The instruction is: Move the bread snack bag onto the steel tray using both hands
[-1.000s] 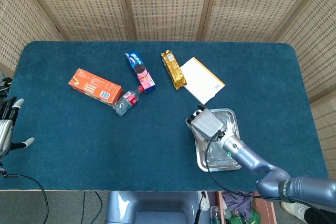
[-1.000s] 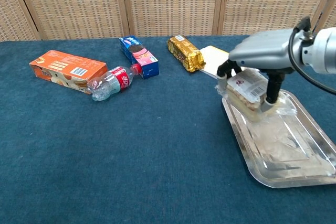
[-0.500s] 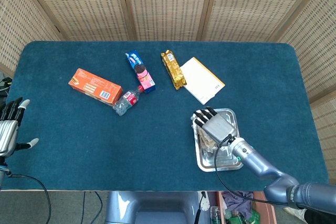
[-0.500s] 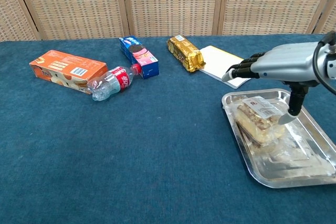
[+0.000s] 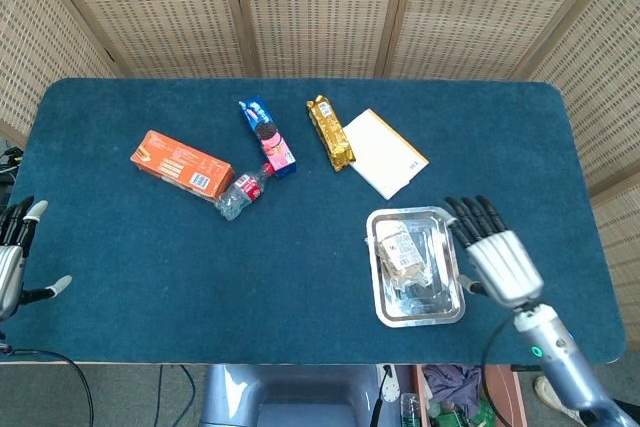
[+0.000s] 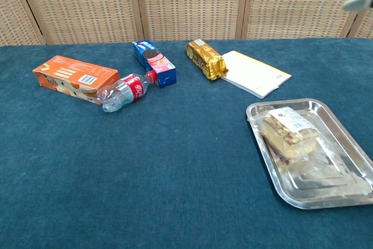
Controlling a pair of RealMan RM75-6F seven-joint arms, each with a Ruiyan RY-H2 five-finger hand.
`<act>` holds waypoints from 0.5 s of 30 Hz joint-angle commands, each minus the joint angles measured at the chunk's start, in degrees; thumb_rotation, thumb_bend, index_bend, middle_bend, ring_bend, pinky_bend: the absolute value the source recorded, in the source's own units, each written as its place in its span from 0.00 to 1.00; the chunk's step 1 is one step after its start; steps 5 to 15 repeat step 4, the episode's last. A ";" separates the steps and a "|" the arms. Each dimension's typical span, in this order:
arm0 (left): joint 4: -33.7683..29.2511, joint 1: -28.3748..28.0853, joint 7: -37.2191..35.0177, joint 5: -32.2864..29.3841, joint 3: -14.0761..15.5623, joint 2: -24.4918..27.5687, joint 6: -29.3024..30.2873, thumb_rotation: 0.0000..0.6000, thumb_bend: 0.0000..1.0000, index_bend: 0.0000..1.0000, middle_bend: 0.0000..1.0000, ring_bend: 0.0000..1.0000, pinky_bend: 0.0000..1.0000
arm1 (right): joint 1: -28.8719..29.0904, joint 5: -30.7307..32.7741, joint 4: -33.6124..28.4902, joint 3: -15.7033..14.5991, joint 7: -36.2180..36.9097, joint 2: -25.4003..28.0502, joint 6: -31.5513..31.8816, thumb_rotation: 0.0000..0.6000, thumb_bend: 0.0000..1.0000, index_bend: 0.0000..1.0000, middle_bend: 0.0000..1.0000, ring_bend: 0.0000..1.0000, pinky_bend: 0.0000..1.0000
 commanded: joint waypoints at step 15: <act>0.97 0.77 -0.57 2.34 0.89 -0.49 0.94 1.00 0.00 0.00 0.00 0.00 0.00 | -10.72 -4.10 10.65 -1.16 7.02 -4.97 11.10 1.00 0.00 0.00 0.00 0.00 0.00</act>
